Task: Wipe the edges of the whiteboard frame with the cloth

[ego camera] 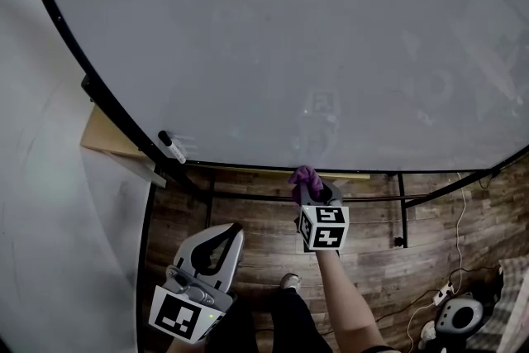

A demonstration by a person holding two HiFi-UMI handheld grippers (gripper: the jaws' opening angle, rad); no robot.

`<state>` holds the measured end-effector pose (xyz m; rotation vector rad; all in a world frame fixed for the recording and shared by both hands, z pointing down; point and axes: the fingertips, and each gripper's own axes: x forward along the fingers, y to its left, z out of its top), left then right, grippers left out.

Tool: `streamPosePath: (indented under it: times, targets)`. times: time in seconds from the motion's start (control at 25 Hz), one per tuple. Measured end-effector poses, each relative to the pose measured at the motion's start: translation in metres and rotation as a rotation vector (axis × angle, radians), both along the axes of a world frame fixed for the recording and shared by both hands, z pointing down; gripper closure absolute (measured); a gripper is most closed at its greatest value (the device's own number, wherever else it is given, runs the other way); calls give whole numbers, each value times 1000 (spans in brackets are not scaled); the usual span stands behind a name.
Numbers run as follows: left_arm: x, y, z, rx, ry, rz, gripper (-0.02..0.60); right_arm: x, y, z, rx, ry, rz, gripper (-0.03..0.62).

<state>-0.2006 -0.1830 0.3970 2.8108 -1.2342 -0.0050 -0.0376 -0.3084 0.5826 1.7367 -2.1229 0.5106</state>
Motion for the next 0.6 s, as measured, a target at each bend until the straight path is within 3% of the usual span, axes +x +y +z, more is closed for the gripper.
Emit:
streamPosePath:
  times: [0.6]
  targets:
    - [72, 6, 0, 19, 14, -11, 565, 89, 10, 0, 1, 18, 28, 522]
